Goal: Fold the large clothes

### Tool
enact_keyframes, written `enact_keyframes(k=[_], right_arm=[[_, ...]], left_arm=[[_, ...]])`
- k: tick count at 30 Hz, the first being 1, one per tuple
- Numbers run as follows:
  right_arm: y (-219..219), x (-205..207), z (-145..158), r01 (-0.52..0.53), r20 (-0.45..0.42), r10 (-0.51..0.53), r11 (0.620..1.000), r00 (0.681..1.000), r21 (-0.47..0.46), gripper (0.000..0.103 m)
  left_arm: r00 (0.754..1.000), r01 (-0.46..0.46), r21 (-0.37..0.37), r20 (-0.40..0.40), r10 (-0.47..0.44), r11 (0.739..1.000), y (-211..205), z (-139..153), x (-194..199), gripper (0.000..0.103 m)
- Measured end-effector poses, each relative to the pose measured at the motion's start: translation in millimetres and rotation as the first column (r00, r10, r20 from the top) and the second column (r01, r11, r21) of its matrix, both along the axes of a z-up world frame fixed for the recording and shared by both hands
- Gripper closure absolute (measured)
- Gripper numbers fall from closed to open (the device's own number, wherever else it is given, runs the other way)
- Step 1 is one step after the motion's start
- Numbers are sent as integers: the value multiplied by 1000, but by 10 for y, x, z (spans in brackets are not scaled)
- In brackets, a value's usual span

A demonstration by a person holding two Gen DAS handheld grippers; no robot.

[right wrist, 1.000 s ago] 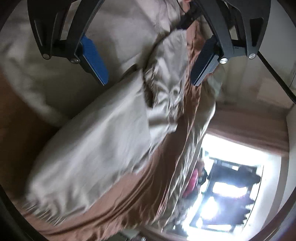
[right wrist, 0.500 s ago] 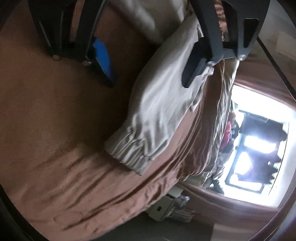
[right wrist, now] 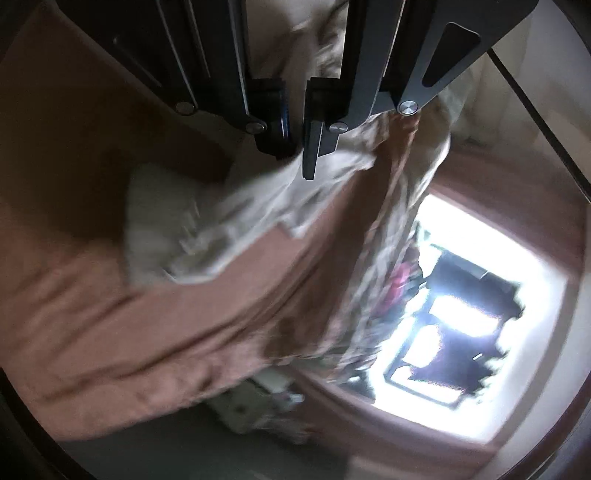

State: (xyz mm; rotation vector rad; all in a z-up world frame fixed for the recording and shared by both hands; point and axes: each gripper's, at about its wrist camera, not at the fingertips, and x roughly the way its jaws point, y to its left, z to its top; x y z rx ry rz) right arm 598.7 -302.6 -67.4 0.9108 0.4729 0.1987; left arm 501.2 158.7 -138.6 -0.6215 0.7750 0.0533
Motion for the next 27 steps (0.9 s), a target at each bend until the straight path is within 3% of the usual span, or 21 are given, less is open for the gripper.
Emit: enact_keyframes(k=[8,11,13,18,22,24,27], right_arm=[[848,-31,291,-166,118,176,982,977,-90,100],[1010,-127,130,-258,131,270,961,954,-101,100],[1143,67,66,-302,131,317,946,939,-119,100],[1455,338,-191,-451,61,460,885,886,-117,100],[1652,938,-419,-492,-65,488,866,870,-85,100],[1720,1083,-546,-542,-104,536,840,838,-34,100],[1744,1117,-584,-548,-119,541,836,833,-38,99]], left_arm=[[997,-63,-60,43,65,996,273,131,-142,26],[996,-77,-97,35,81,992,373,99,-158,26],[995,-96,-129,29,100,987,450,70,-190,26],[992,-125,-167,11,129,978,568,28,-242,26],[991,-131,-200,5,135,971,628,-6,-260,26],[990,-135,-215,9,140,967,654,-6,-272,26],[990,-132,-222,16,139,966,666,-6,-273,26]])
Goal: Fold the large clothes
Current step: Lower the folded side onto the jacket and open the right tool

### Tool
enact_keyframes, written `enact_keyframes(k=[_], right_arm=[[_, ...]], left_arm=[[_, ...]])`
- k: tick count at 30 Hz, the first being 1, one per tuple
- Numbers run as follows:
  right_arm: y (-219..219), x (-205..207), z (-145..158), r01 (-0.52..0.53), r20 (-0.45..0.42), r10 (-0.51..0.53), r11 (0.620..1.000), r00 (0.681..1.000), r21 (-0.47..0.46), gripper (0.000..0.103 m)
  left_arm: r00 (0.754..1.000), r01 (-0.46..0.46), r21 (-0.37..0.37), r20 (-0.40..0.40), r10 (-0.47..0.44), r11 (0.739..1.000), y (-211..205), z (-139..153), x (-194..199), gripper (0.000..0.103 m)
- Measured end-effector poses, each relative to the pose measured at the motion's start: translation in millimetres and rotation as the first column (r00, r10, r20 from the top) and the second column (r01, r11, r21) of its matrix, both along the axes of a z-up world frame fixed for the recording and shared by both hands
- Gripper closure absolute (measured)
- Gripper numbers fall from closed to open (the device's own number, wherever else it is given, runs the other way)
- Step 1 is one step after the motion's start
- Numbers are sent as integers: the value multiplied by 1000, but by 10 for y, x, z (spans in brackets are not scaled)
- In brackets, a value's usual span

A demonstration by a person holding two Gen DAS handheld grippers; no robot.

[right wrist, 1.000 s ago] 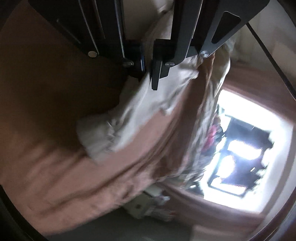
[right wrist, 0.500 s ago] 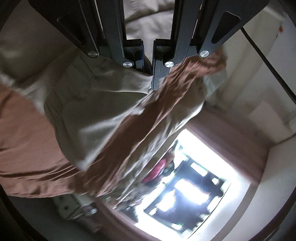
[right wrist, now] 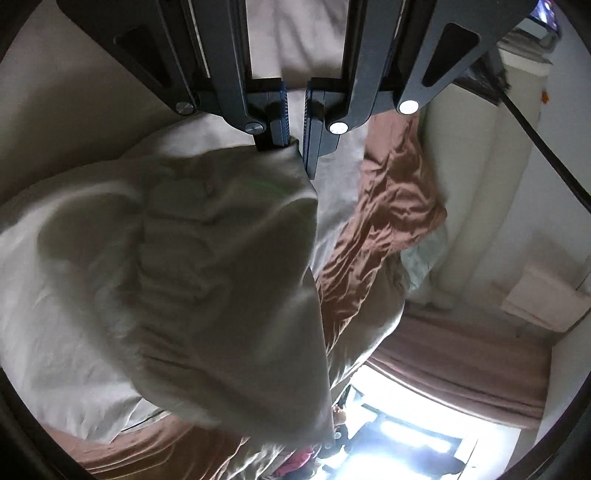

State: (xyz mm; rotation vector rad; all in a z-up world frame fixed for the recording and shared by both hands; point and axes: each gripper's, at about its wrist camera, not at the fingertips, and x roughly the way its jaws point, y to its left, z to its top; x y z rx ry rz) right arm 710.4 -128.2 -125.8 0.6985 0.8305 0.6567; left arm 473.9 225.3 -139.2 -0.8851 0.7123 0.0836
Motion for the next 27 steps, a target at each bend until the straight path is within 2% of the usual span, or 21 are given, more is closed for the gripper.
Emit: enact_keyframes(k=[2,3,5,8,9,10,11,12,14,17,20,22,27], right_arm=[[0,2,-28,10,-49,-11,1000,999,-7,99],[-1,43,-6,-4,-38,4,1000,999,-4,99],[-11,9,97,5,-14,-6,998,1000,-58,99],[-76,-210,173,10,-16,-11,998,1000,-68,97],[-137,-278,213,15,-7,-16,998,1000,-66,88],[-193,-531,215,22,3,-22,997,1000,-70,55],[-282,-579,232,37,14,-36,997,999,-72,31],[-323,-716,201,45,21,-44,997,999,-67,1],[-383,-911,178,77,39,-75,995,996,-56,1],[-482,-1038,179,145,47,-141,985,989,-92,1],[-662,-1281,108,280,21,-279,956,960,-91,1],[-926,-1363,57,359,-37,-362,931,932,-65,1],[-1255,-1392,64,417,-75,-419,908,905,-40,1]], left_arm=[[1000,8,13,-7,-7,1000,-2,-9,13,26],[1000,7,7,-12,-7,1000,8,-23,16,26],[1000,-6,-8,-11,6,1000,26,-47,6,26],[1000,-2,5,-14,2,1000,8,-36,23,26],[1000,0,12,-14,0,1000,-8,-26,29,26],[1000,5,19,-13,-4,1000,-23,-20,38,26],[1000,10,25,-14,-9,1000,-35,-18,44,26],[1000,17,36,-17,-17,999,-61,-9,55,26],[999,29,49,-20,-28,998,-105,-4,80,26],[998,59,75,-21,-58,995,-210,24,135,26],[996,86,108,-22,-84,990,-339,60,199,26],[996,93,126,-24,-91,988,-421,76,238,26],[988,157,232,-47,-150,960,-798,119,382,26]])
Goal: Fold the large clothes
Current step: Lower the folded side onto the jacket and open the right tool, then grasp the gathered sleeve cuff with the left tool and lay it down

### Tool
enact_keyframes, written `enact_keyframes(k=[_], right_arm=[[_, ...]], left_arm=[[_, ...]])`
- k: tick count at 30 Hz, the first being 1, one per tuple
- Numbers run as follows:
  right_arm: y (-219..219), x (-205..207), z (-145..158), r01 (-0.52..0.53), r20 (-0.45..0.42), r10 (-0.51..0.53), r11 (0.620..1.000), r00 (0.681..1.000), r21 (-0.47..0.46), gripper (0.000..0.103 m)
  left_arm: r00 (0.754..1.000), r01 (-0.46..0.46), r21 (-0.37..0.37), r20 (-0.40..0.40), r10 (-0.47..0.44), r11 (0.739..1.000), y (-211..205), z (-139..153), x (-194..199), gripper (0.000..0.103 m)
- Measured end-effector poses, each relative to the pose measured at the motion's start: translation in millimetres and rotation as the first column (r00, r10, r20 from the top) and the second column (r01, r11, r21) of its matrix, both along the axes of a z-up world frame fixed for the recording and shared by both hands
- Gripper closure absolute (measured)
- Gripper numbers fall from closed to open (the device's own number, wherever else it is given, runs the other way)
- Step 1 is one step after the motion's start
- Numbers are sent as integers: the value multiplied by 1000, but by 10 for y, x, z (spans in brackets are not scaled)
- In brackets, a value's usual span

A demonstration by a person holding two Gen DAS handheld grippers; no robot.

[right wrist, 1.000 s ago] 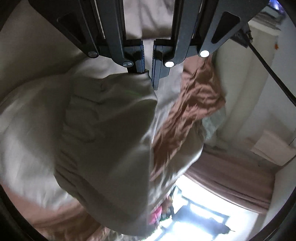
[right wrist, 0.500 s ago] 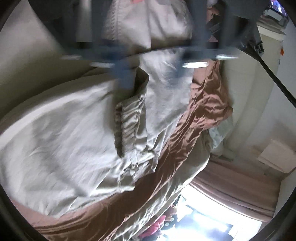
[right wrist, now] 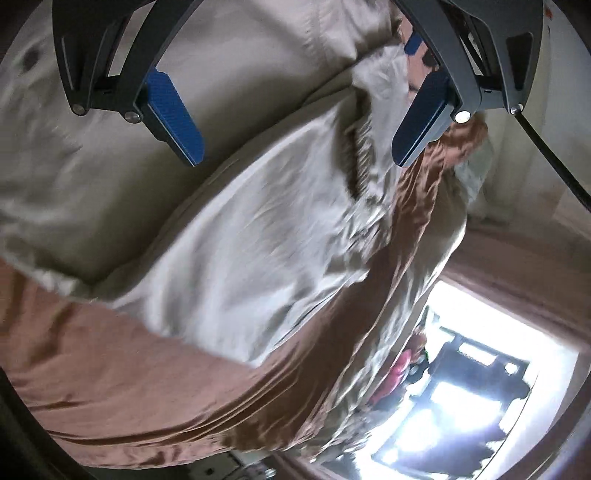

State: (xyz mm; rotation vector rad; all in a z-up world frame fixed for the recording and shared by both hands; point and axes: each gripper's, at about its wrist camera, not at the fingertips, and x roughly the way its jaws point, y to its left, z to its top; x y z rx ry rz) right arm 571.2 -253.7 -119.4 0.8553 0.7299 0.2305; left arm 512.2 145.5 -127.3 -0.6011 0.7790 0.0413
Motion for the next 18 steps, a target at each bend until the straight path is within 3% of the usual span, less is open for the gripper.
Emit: enact_keyframes(k=[4,11,15,17,18], right_arm=[[-232,23,-128,94,-76,-94,996,993,3,1],[-483,-31,-212,136,-144,-123,987,982,83,2],[-589,-109,-248,162,-164,-141,980,976,118,7],[-594,-112,-292,161,-168,-136,976,976,149,15],[-610,-107,-314,166,-173,-138,973,975,159,25]], left_arm=[[996,72,55,-61,-68,996,-315,-92,250,26],[982,177,228,-109,-156,957,-766,-91,686,26],[972,217,335,-159,-172,917,-930,-182,956,26],[967,231,374,-190,-170,898,-994,-244,1075,26],[964,237,396,-207,-165,887,-1024,-296,1151,26]])
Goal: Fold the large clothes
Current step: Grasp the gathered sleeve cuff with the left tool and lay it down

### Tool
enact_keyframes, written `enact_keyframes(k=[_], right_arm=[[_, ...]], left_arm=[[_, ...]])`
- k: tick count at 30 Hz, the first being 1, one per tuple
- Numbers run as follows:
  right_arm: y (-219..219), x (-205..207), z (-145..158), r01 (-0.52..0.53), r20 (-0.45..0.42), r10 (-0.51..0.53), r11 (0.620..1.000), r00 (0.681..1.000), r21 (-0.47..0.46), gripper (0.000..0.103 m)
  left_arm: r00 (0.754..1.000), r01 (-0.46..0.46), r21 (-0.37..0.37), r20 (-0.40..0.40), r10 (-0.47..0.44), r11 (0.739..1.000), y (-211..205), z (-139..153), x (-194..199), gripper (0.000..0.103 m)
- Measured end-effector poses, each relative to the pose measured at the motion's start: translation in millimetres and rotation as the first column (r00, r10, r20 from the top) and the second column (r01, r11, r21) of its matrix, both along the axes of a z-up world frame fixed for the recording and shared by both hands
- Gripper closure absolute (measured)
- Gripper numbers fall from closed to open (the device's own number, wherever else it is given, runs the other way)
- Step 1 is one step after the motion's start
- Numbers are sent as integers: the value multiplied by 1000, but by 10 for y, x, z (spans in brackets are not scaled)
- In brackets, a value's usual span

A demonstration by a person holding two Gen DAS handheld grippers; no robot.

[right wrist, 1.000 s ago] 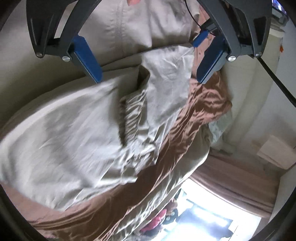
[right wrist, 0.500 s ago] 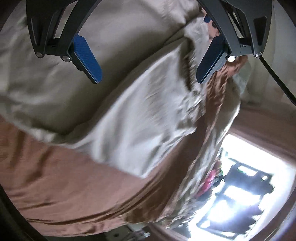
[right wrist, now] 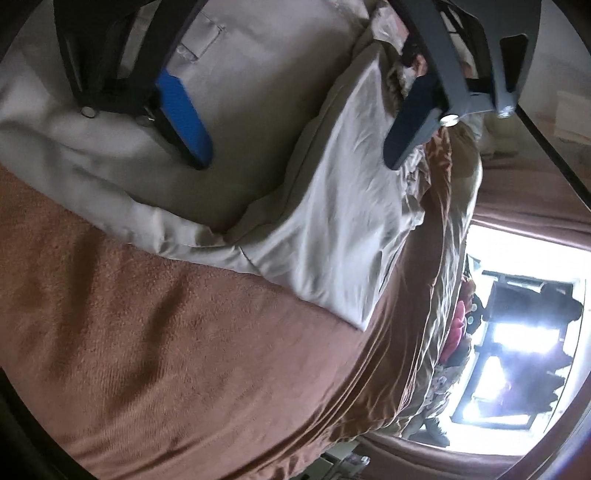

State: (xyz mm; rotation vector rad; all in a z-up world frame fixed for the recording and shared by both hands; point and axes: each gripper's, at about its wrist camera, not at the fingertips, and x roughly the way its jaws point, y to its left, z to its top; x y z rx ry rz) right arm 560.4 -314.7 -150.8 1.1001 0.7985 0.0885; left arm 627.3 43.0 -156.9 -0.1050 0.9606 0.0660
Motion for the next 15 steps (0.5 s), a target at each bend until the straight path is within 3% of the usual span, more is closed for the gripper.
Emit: enact_keyframes(k=[5,7,9,11,15], right_arm=[[-133,30,-155,38,-8,-37,998,999,41,53],[-155,30,-197,50,-1,-50,997,999,52,65],[-171,22,-245,67,-1,-67,996,998,58,73],[-187,-18,-283,88,-2,-88,993,996,73,77],[-187,-94,-305,118,-3,-118,989,993,88,77]], left_arm=[[998,9,113,-66,-2,993,-44,-233,254,26],[997,-3,128,-70,12,992,17,-269,313,36],[998,-10,93,-66,16,996,109,-252,331,46],[999,-16,77,-31,18,997,196,-152,272,54],[998,-54,80,13,53,995,375,23,133,56]])
